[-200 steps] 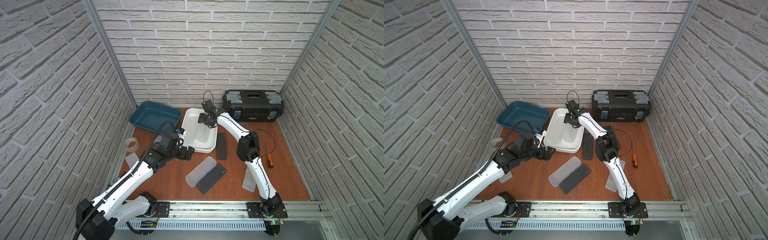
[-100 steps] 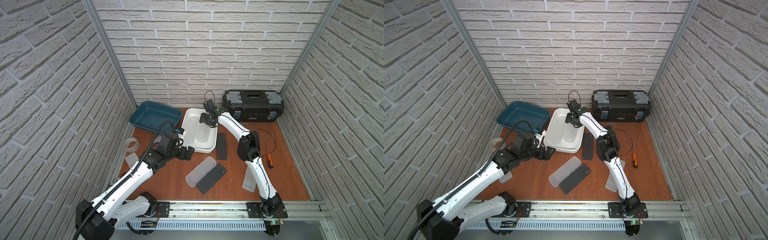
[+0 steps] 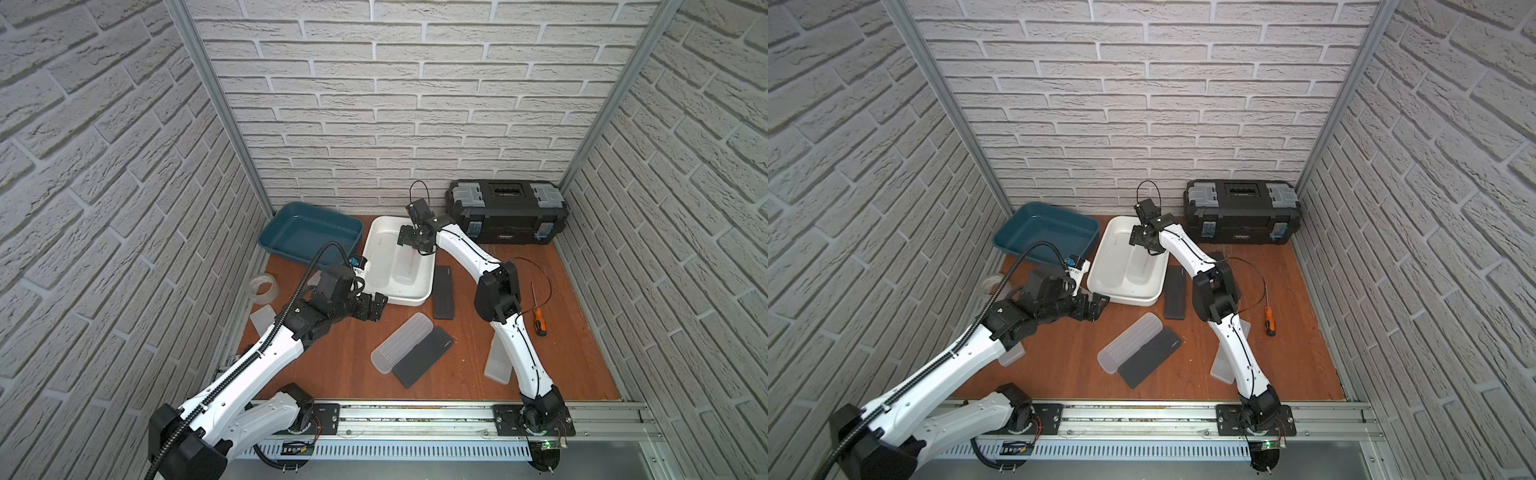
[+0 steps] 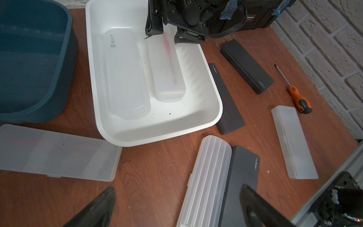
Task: Place the pencil cases by color into the storage box
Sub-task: Place the pencil case at the storage box, then adjust the pencil case at the center of the board.
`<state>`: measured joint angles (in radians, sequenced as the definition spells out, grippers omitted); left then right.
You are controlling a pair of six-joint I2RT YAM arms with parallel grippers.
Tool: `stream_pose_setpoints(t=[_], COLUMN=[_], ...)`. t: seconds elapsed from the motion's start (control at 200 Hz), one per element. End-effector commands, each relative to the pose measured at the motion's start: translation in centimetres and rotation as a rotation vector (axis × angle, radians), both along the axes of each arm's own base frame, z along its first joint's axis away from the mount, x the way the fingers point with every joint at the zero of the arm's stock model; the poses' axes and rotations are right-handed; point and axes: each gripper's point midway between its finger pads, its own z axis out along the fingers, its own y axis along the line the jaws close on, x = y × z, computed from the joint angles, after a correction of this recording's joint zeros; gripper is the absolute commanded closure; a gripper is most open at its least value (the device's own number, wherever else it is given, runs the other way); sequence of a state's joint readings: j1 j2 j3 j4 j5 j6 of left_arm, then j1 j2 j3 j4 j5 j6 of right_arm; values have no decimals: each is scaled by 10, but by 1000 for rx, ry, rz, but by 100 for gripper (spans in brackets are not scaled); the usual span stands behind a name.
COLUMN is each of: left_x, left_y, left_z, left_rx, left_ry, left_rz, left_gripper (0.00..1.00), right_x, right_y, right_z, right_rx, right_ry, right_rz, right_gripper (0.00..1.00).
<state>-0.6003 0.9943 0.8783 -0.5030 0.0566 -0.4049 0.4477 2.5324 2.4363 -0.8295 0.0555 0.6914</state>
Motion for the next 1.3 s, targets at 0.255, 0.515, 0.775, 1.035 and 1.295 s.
stream_pose_setpoints(t=[0.255,0.515,0.775,1.035,1.295], left_x=[22,41,49,41,12], left_y=[16,18,48,117,189], left_z=[49,60,47,16,-9], left_rx=[15,40,94,107,94], left_ry=[-75,-61,38,222,332], left_rz=[87,126,249,541,807], left_gripper=[2,2,2,2,2], right_x=[-20,-109,-209,-260,-267], right_y=[-17,-82,-142,-153,-126], right_z=[138,178,154,131,102], right_rx=[26,-91,-195,-155,-182], right_ry=[-236,-284,-203,-215,-240], right_rz=[64,59,60,79,181], right_gripper=[17,17,17,18,18])
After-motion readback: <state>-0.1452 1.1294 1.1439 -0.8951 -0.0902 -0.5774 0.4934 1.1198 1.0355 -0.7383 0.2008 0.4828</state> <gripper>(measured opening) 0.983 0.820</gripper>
